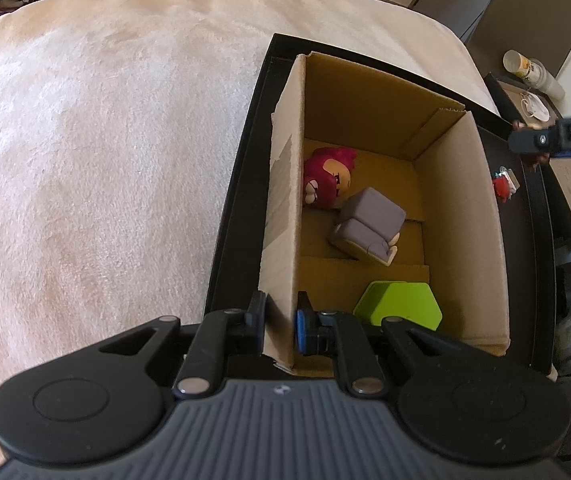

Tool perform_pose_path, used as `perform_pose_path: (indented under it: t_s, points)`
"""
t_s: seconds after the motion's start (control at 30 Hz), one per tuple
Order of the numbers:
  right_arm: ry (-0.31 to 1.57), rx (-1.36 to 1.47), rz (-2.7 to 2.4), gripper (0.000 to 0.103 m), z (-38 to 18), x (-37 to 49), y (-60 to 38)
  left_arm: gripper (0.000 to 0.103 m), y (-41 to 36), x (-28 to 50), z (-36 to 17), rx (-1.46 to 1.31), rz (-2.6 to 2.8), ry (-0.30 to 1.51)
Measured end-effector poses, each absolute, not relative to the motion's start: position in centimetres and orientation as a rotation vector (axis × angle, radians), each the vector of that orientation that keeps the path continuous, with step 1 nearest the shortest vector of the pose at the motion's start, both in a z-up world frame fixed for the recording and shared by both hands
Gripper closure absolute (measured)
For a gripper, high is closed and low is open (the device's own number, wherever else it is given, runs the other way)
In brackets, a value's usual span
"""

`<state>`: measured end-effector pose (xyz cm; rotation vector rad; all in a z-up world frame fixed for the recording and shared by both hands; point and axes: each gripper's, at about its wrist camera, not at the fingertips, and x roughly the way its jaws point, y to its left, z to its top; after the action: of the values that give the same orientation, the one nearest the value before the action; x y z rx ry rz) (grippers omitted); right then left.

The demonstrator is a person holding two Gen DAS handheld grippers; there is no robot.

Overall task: Organize rigid objects
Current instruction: 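Carry the girl-head figure into the box and open the right gripper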

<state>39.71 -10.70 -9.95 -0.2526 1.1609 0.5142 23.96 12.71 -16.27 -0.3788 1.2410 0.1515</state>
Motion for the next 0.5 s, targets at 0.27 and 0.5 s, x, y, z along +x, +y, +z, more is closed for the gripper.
perform_pose_path:
  t_s: [0.27, 0.5]
  points:
    - [1.144, -0.3, 0.57, 0.061, -8.6, 39.2, -7.9, 0.09, 12.6, 24.0, -16.3, -0.368, 0.151, 1.238]
    - [1.139, -0.33, 0.626, 0.061, -8.1, 38.6, -5.4, 0.09, 12.5, 23.9, -16.2, -0.361, 0.148, 1.227]
